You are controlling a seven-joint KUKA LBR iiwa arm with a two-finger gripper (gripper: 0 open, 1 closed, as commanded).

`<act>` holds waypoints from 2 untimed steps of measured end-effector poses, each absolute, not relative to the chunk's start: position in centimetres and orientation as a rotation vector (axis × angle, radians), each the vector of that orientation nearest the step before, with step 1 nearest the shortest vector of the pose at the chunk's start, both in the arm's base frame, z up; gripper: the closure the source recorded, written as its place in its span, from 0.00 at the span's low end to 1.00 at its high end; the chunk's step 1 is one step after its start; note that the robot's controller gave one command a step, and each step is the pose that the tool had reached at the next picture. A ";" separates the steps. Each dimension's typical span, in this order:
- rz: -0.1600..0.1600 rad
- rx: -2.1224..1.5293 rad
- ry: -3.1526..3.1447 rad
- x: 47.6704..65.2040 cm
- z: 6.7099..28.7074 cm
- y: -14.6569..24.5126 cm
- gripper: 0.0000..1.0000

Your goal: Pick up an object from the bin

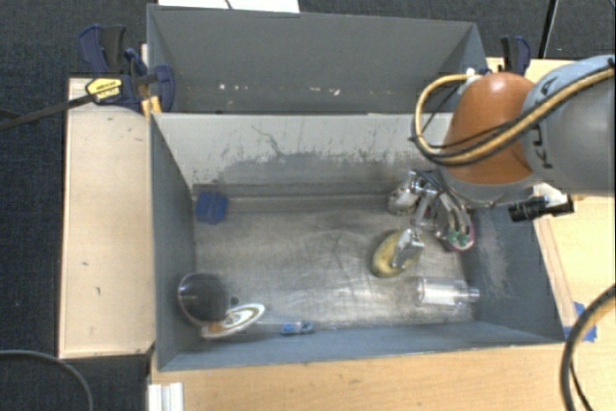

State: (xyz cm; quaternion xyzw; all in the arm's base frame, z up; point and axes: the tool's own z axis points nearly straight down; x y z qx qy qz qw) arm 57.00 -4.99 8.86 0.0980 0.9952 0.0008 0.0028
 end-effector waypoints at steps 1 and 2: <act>-0.002 0.707 3.055 55.6 7.9 -4.2 0.00; 0.003 0.705 3.062 55.5 7.9 -4.0 1.00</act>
Offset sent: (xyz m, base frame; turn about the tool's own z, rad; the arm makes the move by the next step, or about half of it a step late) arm -0.0157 0.0099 -0.0130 0.2572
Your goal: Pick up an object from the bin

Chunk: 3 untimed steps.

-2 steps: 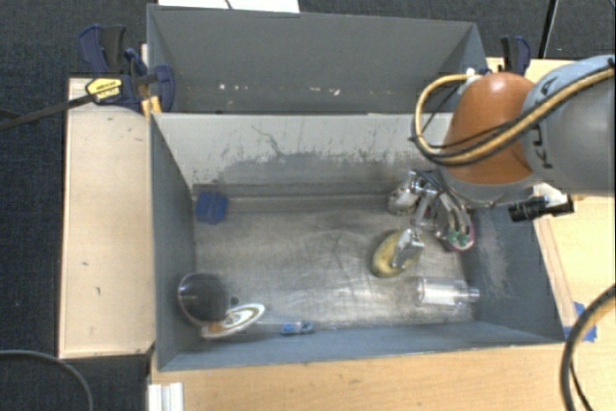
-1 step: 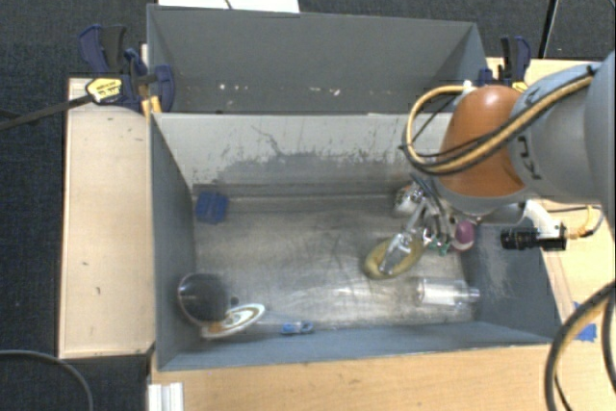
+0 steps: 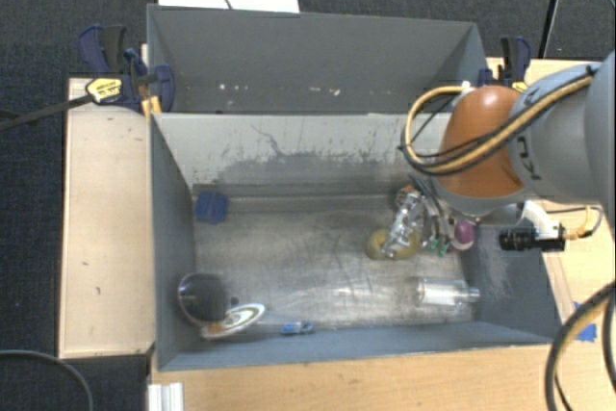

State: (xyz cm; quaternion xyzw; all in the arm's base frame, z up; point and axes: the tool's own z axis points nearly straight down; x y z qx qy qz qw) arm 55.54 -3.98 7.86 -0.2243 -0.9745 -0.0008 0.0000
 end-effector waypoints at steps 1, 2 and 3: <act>-0.002 -0.707 -3.072 55.7 7.9 -4.1 0.00; -0.003 -0.702 -3.063 55.6 7.8 -4.0 1.00; -0.002 -0.704 -3.072 55.7 7.9 -4.1 0.00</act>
Offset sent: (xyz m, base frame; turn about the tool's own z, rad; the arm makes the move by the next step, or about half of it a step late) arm 0.0000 0.0000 0.0000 0.0000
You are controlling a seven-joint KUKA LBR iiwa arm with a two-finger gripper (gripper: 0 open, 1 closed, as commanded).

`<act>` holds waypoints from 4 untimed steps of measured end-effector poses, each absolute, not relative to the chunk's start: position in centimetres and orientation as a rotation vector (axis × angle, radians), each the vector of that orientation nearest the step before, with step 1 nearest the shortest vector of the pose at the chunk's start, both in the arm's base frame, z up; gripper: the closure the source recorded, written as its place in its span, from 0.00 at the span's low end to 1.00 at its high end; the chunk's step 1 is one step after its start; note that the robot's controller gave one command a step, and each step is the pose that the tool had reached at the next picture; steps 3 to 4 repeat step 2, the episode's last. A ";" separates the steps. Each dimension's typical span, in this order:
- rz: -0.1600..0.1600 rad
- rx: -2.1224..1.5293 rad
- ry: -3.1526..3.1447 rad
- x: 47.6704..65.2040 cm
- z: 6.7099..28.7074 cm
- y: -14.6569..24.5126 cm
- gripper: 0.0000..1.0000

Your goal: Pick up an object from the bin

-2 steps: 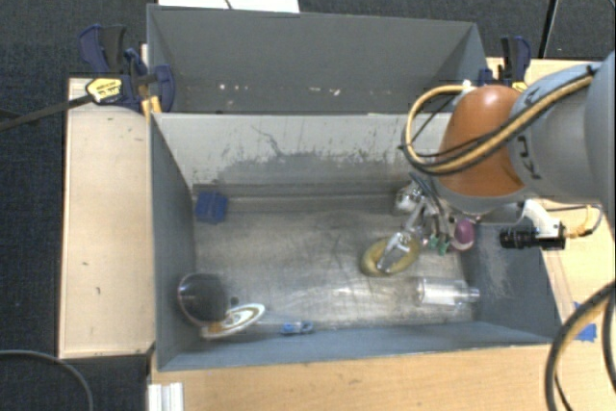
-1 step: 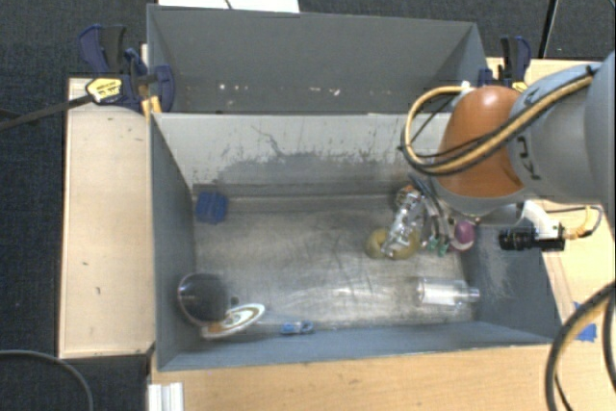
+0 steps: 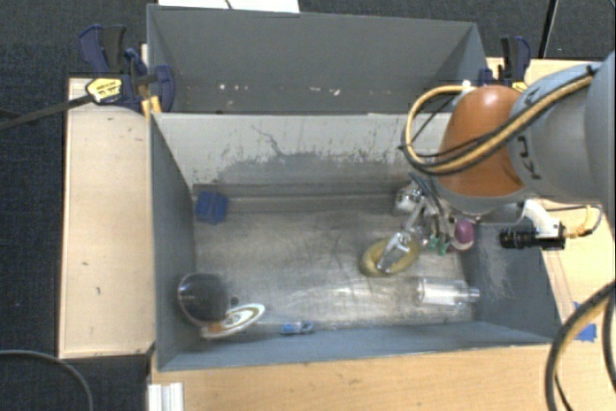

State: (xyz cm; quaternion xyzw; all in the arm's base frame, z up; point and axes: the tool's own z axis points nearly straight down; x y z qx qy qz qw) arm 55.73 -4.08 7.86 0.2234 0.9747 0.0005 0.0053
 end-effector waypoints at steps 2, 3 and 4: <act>0.002 0.698 3.053 55.7 7.8 -4.1 0.00; 0.002 0.698 3.053 55.7 7.8 -4.1 0.00; 0.002 0.698 3.053 55.7 7.8 -4.1 0.00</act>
Offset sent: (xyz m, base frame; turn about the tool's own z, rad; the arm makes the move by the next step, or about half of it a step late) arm 0.0000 0.0000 0.0000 0.0000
